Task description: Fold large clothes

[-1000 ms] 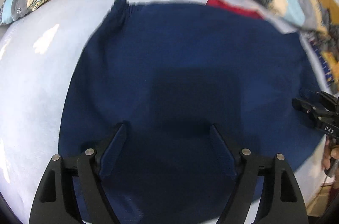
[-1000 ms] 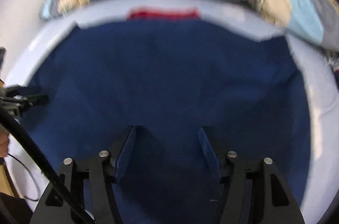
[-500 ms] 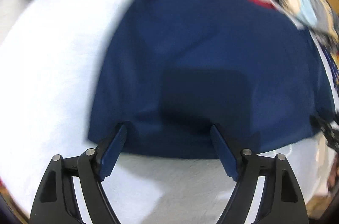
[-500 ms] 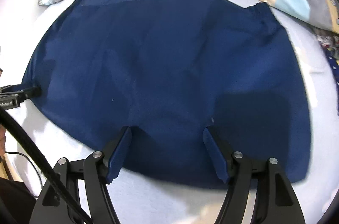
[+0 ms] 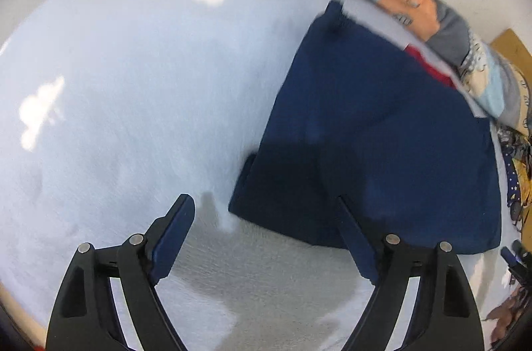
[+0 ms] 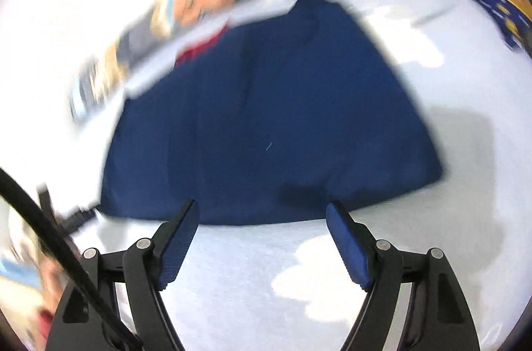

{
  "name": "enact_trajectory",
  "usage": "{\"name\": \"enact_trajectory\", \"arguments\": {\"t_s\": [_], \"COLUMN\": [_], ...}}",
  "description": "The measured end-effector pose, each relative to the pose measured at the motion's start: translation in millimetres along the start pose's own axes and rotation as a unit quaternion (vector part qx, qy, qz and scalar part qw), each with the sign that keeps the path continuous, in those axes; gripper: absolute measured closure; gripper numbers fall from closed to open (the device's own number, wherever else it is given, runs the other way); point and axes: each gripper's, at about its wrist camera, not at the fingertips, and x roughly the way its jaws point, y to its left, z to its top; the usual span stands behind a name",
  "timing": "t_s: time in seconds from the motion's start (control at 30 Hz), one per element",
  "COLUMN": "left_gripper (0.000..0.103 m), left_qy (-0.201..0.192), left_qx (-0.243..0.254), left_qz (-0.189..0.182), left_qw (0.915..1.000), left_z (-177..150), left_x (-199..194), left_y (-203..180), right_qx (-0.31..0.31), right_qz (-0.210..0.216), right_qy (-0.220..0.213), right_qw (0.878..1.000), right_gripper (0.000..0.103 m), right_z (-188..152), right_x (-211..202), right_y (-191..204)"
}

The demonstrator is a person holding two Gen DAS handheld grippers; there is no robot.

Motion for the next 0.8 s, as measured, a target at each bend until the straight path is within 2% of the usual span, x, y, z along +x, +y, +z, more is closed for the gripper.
{"name": "enact_trajectory", "arguments": {"t_s": [0.07,0.13,0.23,0.33,0.53,0.8], "left_gripper": [0.018,0.018,0.018,0.018,0.018,0.018], "left_qy": [-0.023,-0.037,-0.046,-0.050,-0.057,-0.045], "left_qx": [0.009,0.016,0.038,0.071,0.144,0.192], "left_qz": [0.005,0.002,-0.011,-0.022,-0.004,0.010], "left_qw": [0.9997,0.9992,0.9982,0.9960,0.9879,0.9803], "left_z": [1.2,0.0,0.3,0.3,-11.5,-21.8], "left_x": [-10.6,-14.3,-18.1,-21.3,-7.8,10.2], "left_y": [-4.3,-11.7,-28.6,-45.8,-99.2,-128.7], "right_qx": [0.071,0.129,0.178,0.195,0.213,0.210], "right_qz": [0.022,0.039,0.048,0.044,0.047,0.043], "right_qy": [-0.026,-0.033,-0.045,-0.054,-0.042,-0.036], "right_qw": [0.997,0.990,0.982,0.978,0.975,0.976], "right_gripper": [0.020,0.020,0.020,0.020,0.020,0.020], "right_z": [-2.4,-3.4,-2.9,-4.0,-11.6,-11.7], "right_x": [-18.6,-25.2,-30.1,-32.0,-17.4,-6.3], "right_y": [-34.3,-66.3,-93.7,-108.0,-110.8,-107.8]}}
